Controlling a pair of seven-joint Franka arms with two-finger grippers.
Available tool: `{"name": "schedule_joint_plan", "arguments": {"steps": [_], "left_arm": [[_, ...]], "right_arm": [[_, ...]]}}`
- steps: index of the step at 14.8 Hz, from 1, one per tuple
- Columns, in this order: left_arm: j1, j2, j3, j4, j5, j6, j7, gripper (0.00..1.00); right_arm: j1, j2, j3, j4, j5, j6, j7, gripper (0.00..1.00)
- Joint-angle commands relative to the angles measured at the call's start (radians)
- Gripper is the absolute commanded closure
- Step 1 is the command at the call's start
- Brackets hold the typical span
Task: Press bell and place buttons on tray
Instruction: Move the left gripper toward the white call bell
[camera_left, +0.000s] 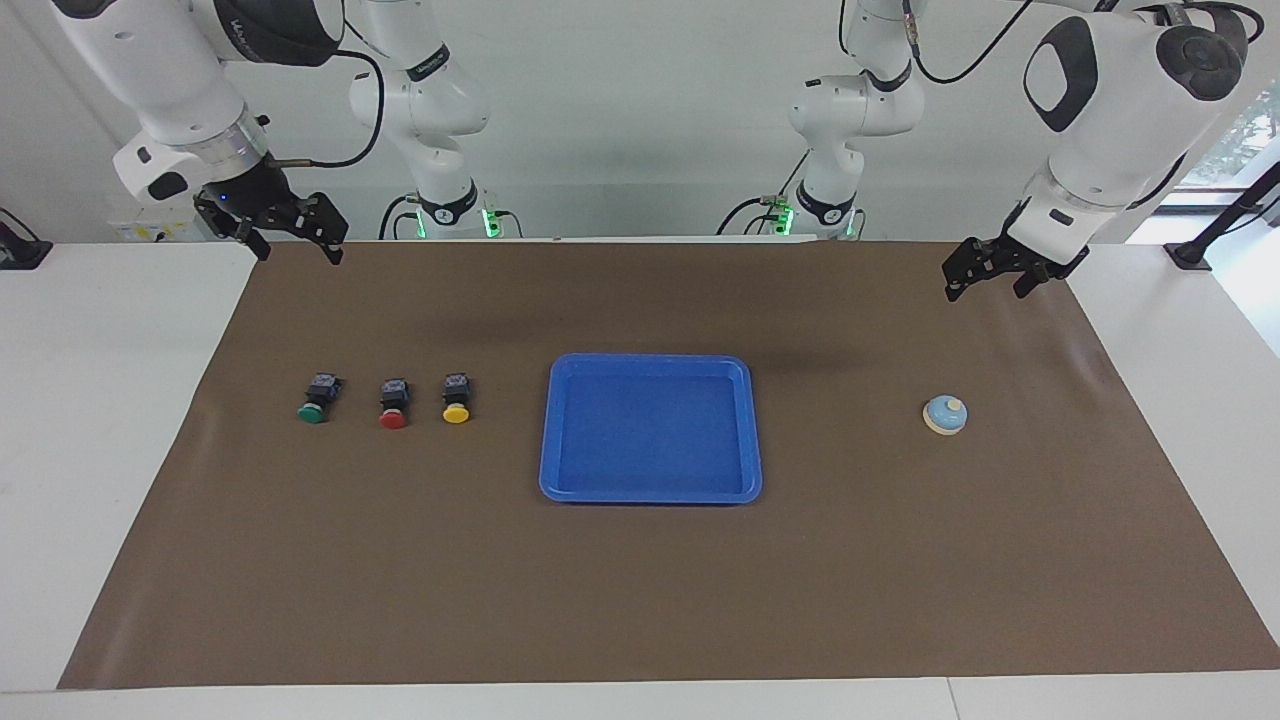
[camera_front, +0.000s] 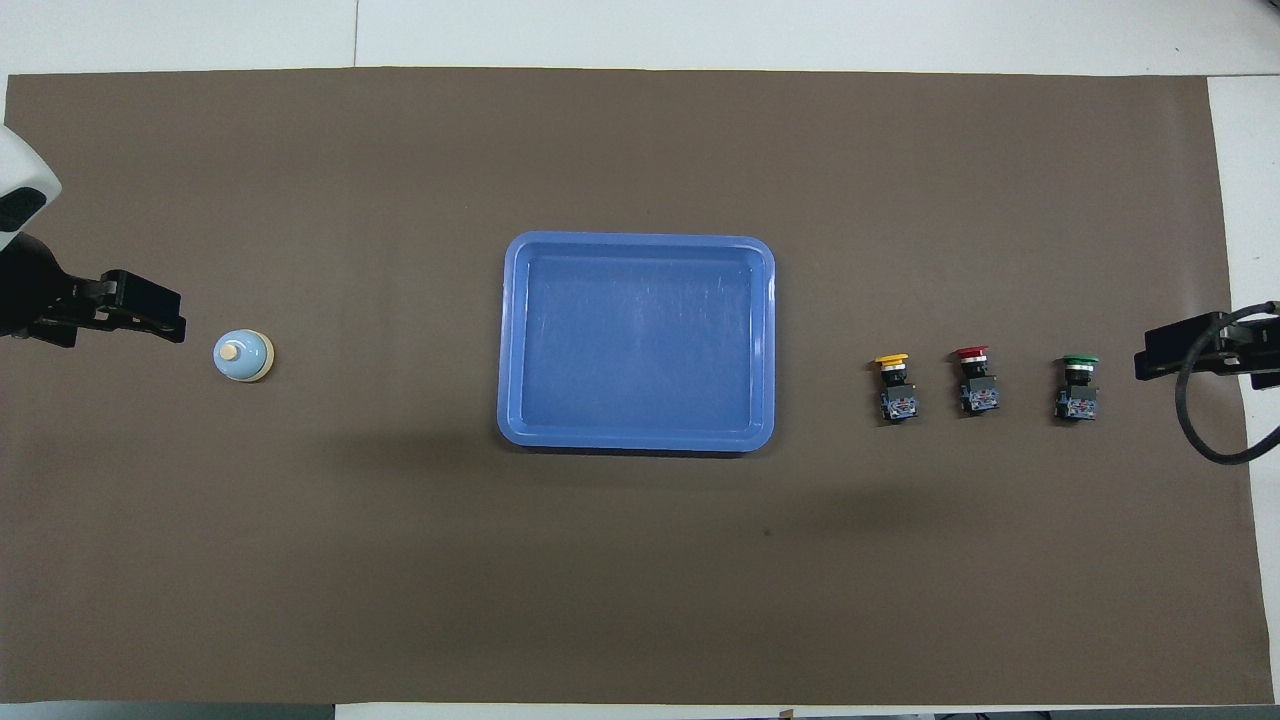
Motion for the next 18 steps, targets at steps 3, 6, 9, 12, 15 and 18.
{"name": "schedule_joint_plan", "arguments": {"steps": [3,6,9,12,15,18], "left_arm": [[0.006,-0.007,-0.003,0.007,-0.003,-0.005,0.010,0.00],[0.000,-0.031,0.000,-0.053,-0.003,0.035,-0.025,0.00],[0.027,-0.033,0.004,-0.062,-0.006,0.063,-0.028,1.00],[0.049,-0.017,0.004,-0.074,-0.004,0.092,-0.028,1.00],[0.052,-0.019,0.004,-0.227,-0.004,0.262,-0.028,1.00],[0.052,0.007,0.004,-0.321,-0.003,0.382,-0.025,1.00]], "right_arm": [[-0.019,-0.017,0.012,-0.015,-0.044,0.004,-0.035,0.00],[-0.016,-0.017,0.013,-0.015,-0.056,0.006,-0.035,0.00],[-0.016,-0.019,0.013,-0.019,-0.056,0.004,-0.022,0.00],[-0.015,-0.019,0.013,-0.019,-0.055,0.001,-0.018,0.00],[-0.016,-0.019,0.013,-0.018,-0.055,-0.005,-0.024,0.00],[-0.015,-0.019,0.015,-0.018,-0.053,-0.005,-0.026,0.00]]}}
